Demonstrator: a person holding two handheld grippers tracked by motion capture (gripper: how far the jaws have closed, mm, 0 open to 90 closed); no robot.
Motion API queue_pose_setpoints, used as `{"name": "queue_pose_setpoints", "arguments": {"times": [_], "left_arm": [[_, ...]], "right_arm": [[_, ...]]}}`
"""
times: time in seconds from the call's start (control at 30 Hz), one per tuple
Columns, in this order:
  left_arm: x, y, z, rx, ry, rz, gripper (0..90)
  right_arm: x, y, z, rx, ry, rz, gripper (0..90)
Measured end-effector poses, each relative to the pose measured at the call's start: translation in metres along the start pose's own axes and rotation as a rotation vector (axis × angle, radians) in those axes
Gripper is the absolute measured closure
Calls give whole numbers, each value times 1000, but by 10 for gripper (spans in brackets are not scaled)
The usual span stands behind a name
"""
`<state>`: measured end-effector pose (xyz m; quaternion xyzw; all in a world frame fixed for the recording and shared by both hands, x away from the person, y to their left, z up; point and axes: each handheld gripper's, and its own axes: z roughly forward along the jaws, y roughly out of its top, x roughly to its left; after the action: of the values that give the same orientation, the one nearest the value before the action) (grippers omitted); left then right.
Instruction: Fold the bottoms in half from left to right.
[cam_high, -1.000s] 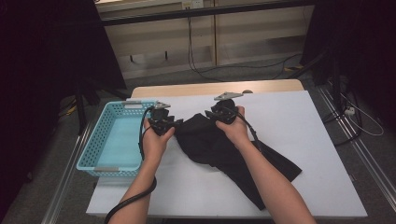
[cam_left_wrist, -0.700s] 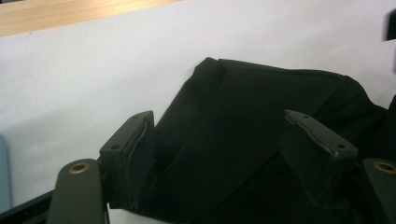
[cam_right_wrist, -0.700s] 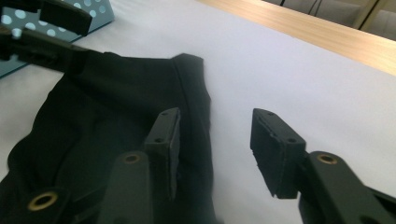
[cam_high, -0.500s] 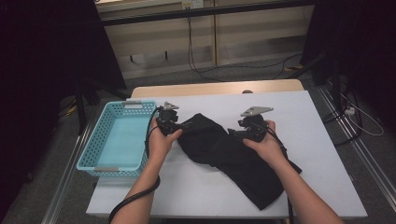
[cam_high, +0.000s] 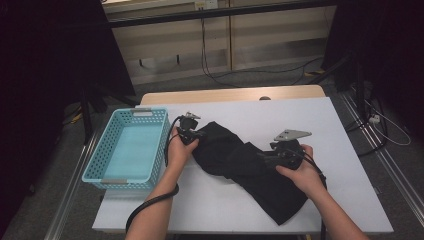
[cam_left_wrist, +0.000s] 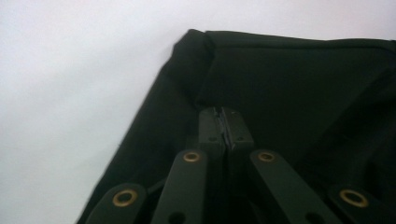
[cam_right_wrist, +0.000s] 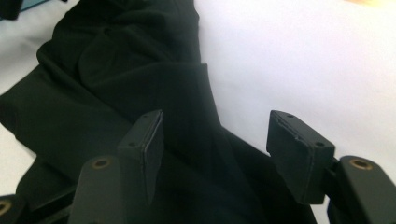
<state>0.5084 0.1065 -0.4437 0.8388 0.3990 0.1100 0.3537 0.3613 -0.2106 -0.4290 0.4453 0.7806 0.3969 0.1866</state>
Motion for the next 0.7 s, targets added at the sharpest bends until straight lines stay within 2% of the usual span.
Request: {"name": "queue_pose_setpoints", "arguments": {"times": [0.03,0.1,0.13,0.17,0.2,0.23,0.27,0.3,0.33,0.37,0.4,0.43,0.5,0.57,0.6,0.63,0.67,0.7], "left_arm": [[2,2,-2,-5,3,-17,884],[10,7,-6,2,33,-7,886],[14,9,-8,-3,48,-17,886],[14,9,-8,-3,48,-17,887],[22,11,-12,-12,83,-39,887],[22,11,-12,-12,83,-39,886],[28,10,-11,-17,58,-72,883],[29,9,-10,-21,45,-85,877],[29,9,-10,-21,45,-85,805],[29,7,-9,-32,44,-128,565],[28,6,-11,-43,45,-121,462],[27,6,-13,-63,53,-111,442],[24,7,-21,-89,71,-98,343],[22,7,-29,-101,69,-100,288],[19,7,-34,-102,72,-96,265],[19,7,-34,-102,72,-96,253],[14,7,-42,-108,74,-72,246],[11,5,-45,-114,70,-76,234]], "right_arm": [[-1,-2,-2,-1,-3,2,365],[-5,-5,-7,-2,-6,9,365],[-6,-7,-10,-6,-11,13,364],[-6,-7,-10,-6,-11,13,364],[-11,-11,-14,-7,-15,24,363],[-11,-11,-14,-7,-15,24,363],[-14,-17,-18,-1,-21,31,358],[-15,-18,-18,4,-21,32,354],[-15,-18,-18,4,-21,32,354],[-16,-22,-20,9,-30,32,350],[-17,-22,-21,11,-33,31,349],[-18,-23,-23,8,-37,29,348],[-20,-23,-27,1,-42,33,344],[-21,-24,-30,-3,-51,40,347],[-21,-26,-32,1,-48,41,392],[-21,-26,-32,1,-48,41,392],[-21,-28,-34,12,-29,36,469],[-20,-30,-34,16,-36,42,473]]}}
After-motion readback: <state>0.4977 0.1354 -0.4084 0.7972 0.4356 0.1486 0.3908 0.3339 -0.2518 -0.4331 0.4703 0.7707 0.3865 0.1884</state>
